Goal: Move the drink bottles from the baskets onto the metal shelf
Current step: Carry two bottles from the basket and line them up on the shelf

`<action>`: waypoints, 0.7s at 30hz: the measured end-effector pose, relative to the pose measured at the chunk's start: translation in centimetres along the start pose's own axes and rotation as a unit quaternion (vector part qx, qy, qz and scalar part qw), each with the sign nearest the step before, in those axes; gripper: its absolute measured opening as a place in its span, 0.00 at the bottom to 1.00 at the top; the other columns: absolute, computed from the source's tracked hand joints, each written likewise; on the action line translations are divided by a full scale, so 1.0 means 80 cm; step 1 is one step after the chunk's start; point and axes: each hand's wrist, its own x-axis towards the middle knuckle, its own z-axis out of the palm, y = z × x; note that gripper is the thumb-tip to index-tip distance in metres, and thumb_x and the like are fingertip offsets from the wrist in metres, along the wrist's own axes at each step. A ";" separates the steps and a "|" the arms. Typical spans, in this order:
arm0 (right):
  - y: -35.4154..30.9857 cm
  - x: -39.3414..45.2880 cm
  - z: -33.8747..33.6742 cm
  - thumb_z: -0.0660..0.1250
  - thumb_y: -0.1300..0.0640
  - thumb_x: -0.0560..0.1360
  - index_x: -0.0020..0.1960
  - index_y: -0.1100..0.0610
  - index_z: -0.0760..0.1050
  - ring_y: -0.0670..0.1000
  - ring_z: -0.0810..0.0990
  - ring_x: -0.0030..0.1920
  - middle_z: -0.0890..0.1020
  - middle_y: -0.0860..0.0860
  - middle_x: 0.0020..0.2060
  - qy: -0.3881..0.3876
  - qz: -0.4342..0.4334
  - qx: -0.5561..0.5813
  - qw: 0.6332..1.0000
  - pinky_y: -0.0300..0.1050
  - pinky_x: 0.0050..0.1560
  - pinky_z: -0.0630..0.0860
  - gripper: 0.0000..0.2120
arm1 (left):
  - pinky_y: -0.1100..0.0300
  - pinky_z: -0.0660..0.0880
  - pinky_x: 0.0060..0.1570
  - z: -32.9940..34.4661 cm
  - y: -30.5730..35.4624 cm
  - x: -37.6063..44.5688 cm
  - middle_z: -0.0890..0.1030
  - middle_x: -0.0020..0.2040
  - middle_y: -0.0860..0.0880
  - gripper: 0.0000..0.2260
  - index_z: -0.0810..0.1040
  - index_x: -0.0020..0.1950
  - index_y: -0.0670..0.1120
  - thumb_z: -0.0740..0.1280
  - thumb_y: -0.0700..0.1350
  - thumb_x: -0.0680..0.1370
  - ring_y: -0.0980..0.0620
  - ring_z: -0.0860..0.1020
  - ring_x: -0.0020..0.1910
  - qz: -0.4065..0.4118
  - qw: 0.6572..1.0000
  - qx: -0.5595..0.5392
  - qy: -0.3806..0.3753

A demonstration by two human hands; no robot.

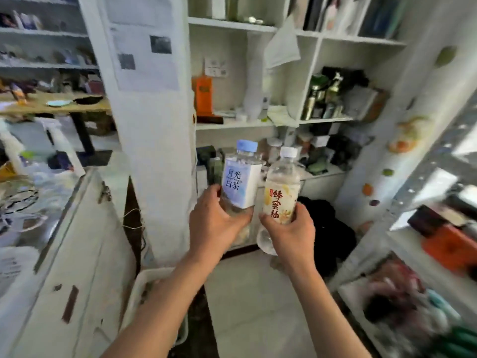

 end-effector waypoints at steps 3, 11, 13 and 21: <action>0.018 -0.001 -0.090 0.80 0.52 0.65 0.53 0.51 0.76 0.44 0.83 0.42 0.84 0.45 0.42 0.063 0.014 -0.008 0.998 0.43 0.42 0.80 0.20 | 0.61 0.72 0.43 0.053 0.052 -0.038 0.81 0.51 0.55 0.29 0.75 0.56 0.52 0.79 0.59 0.60 0.54 0.79 0.47 0.036 0.998 -0.023 -0.043; 0.050 -0.034 -0.264 0.80 0.52 0.66 0.57 0.51 0.75 0.41 0.82 0.44 0.84 0.44 0.46 0.215 0.062 -0.035 0.974 0.39 0.43 0.80 0.23 | 0.61 0.72 0.46 0.165 0.165 -0.108 0.79 0.54 0.55 0.32 0.74 0.59 0.53 0.79 0.61 0.60 0.55 0.78 0.51 0.119 0.974 -0.082 -0.174; 0.056 -0.038 -0.293 0.80 0.53 0.66 0.57 0.51 0.75 0.41 0.82 0.44 0.83 0.44 0.46 0.248 0.069 -0.050 0.965 0.40 0.43 0.80 0.23 | 0.61 0.73 0.46 0.191 0.187 -0.122 0.79 0.54 0.55 0.31 0.74 0.58 0.53 0.79 0.62 0.60 0.55 0.78 0.51 0.136 0.965 -0.095 -0.202; 0.048 -0.025 -0.366 0.80 0.54 0.66 0.56 0.54 0.74 0.38 0.80 0.41 0.81 0.43 0.44 0.360 0.078 -0.131 0.921 0.29 0.33 0.74 0.23 | 0.62 0.74 0.47 0.258 0.252 -0.135 0.78 0.54 0.56 0.34 0.74 0.60 0.52 0.78 0.64 0.59 0.57 0.78 0.50 0.183 0.917 -0.181 -0.305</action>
